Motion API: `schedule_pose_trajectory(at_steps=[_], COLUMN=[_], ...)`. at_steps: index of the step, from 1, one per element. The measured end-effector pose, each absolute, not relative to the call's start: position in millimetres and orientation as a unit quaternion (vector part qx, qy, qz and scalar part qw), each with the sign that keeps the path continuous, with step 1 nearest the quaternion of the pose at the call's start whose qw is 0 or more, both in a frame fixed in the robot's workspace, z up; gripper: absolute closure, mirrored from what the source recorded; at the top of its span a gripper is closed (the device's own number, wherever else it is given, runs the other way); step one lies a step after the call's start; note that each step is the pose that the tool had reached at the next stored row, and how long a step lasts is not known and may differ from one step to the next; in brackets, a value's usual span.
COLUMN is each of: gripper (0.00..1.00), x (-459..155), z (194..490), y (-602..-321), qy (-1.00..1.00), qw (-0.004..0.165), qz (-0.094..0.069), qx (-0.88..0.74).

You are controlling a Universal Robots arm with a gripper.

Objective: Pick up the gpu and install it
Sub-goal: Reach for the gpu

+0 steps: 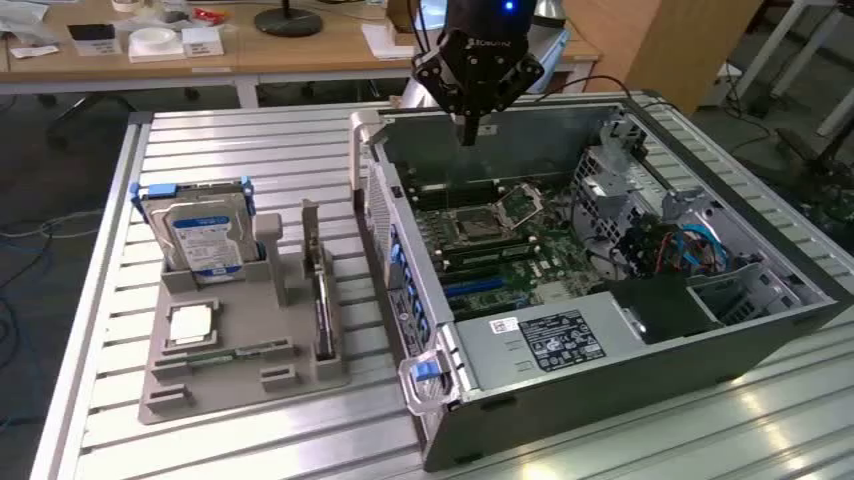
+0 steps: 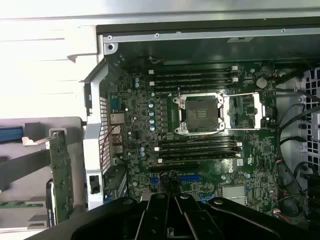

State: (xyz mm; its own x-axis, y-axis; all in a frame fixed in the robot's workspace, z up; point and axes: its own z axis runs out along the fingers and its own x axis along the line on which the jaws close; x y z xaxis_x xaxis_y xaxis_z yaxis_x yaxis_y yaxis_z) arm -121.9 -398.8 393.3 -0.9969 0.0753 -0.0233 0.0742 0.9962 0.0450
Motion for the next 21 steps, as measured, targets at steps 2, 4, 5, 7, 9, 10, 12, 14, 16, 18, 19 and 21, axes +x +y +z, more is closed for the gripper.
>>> schedule_pose_trajectory(at_steps=[2,4,5,7,9,10,12,14,16,18,19,21], gripper=[0.9,0.9,0.9,0.9,0.9,0.9,0.9,0.9,0.9,0.9,0.9,0.9], x=[-122,-122,-122,-122,-122,-122,-122,-122,-123,-126,-128,-133], z=[393,393,393,393,393,393,393,393,393,393,393,393], y=[-399,-399,-399,-399,-399,-399,-399,-399,-399,-399,-399,-399], qy=[0.999,0.999,0.999,0.999,0.999,0.999,0.999,0.999,0.999,0.999,0.999,0.999], qw=[0.012,0.012,0.012,0.012,0.012,0.012,0.012,0.012,0.013,0.012,0.012,0.012], qz=[0.022,0.022,0.022,0.022,0.022,0.022,0.022,0.022,0.022,0.022,0.022,0.022], qx=[0.037,0.037,0.037,0.037,0.037,0.037,0.037,0.037,0.037,0.037,0.037,0.037])
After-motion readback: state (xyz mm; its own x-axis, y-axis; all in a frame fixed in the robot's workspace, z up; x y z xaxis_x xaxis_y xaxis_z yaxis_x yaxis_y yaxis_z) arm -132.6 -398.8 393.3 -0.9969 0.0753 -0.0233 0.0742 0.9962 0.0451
